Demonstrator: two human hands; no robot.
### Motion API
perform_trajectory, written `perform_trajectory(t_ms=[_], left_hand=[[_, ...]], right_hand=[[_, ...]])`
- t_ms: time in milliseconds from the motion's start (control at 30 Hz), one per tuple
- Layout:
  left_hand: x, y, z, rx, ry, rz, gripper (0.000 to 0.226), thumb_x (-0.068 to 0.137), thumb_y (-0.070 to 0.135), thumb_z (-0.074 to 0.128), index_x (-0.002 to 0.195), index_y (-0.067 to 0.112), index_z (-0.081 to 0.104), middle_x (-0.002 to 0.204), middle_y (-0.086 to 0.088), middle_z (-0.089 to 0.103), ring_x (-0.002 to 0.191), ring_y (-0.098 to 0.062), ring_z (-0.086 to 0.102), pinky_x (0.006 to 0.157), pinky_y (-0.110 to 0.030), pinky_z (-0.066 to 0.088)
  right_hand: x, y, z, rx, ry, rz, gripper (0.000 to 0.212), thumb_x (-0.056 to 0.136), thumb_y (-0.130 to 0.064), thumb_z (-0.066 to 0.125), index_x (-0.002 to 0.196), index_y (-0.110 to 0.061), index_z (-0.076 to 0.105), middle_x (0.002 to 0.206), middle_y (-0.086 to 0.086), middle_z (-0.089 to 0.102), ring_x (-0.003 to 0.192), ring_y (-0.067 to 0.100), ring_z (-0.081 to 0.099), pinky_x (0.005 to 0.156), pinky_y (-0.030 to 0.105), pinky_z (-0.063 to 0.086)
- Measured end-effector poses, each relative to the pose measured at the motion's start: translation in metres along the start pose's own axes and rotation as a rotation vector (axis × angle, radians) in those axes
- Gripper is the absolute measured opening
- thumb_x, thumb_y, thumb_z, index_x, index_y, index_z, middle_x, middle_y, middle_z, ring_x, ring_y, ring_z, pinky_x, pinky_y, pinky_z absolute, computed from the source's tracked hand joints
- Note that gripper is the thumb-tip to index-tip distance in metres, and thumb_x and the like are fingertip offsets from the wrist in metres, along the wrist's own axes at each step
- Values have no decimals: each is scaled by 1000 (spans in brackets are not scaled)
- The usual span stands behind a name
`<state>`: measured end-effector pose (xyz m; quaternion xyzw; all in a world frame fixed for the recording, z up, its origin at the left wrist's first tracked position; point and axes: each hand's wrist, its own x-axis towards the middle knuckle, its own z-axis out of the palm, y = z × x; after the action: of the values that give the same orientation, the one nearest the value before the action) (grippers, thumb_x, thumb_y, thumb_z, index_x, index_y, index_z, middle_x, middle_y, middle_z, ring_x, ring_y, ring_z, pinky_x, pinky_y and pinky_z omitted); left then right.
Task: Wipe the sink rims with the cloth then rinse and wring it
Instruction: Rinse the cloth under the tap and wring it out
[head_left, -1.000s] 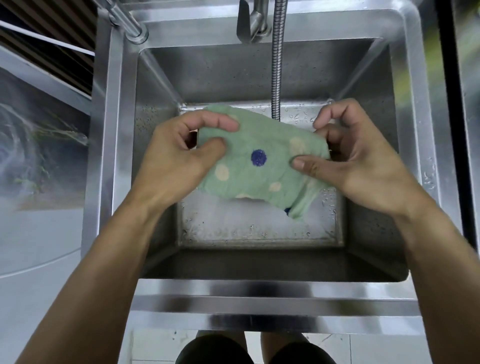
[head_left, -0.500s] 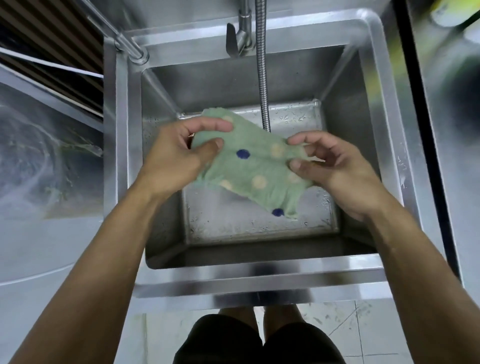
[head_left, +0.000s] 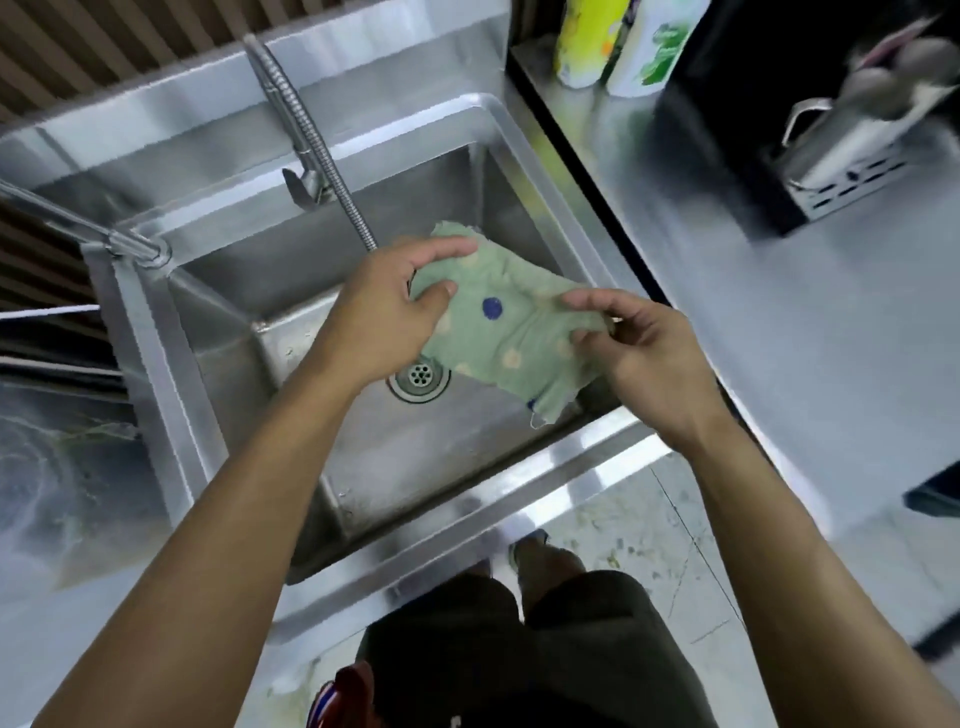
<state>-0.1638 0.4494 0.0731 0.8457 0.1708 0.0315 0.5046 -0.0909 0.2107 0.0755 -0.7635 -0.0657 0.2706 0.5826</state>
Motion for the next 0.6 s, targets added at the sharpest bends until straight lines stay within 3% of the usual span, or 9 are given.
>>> perform_trajectory(t_ms=[100, 200, 333, 400, 500, 600], left_hand=[[8, 43, 35, 54, -134, 117, 37, 98, 12, 64, 131, 29, 69, 139, 8, 60, 129, -6, 55, 116, -24, 38], [21, 82, 89, 131, -244, 237, 42, 98, 10, 63, 138, 26, 66, 155, 1, 49, 143, -8, 43, 121, -18, 26], [33, 122, 166, 201, -404, 406, 50, 100, 3, 58, 148, 15, 55, 167, 8, 29, 144, 1, 36, 113, -1, 18], [33, 138, 198, 279, -483, 528, 53, 100, 3, 55, 152, 14, 50, 168, 14, 21, 137, -2, 45, 108, 1, 21], [31, 158, 239, 351, -561, 654, 53, 101, 5, 54, 152, 19, 49, 168, 19, 23, 113, -3, 62, 105, -16, 40], [35, 166, 274, 316, -630, 647, 52, 101, 5, 55, 151, 19, 51, 166, 19, 27, 127, 5, 53, 106, -4, 31]], right_hand=[[-39, -2, -45, -27, 205, 7, 35, 97, 1, 63, 119, -23, 76, 131, -10, 66, 106, 2, 68, 88, 20, 59], [-68, 11, -84, -44, 397, -11, 37, 95, 3, 62, 120, -22, 74, 133, -10, 66, 105, -1, 67, 89, 20, 57], [-93, 34, -132, -215, 596, -26, 44, 93, 2, 59, 127, -22, 72, 140, -12, 60, 115, 2, 60, 97, 22, 52], [-107, 41, -155, -299, 656, -5, 47, 92, 3, 57, 131, -20, 71, 144, -10, 58, 120, 3, 56, 103, 22, 48], [-125, 55, -187, -337, 727, 13, 47, 91, 4, 58, 130, -18, 72, 142, -9, 60, 124, 4, 55, 105, 21, 47], [-136, 75, -220, -214, 768, 54, 42, 91, 4, 61, 123, -20, 75, 131, -12, 66, 117, 3, 61, 95, 15, 51]])
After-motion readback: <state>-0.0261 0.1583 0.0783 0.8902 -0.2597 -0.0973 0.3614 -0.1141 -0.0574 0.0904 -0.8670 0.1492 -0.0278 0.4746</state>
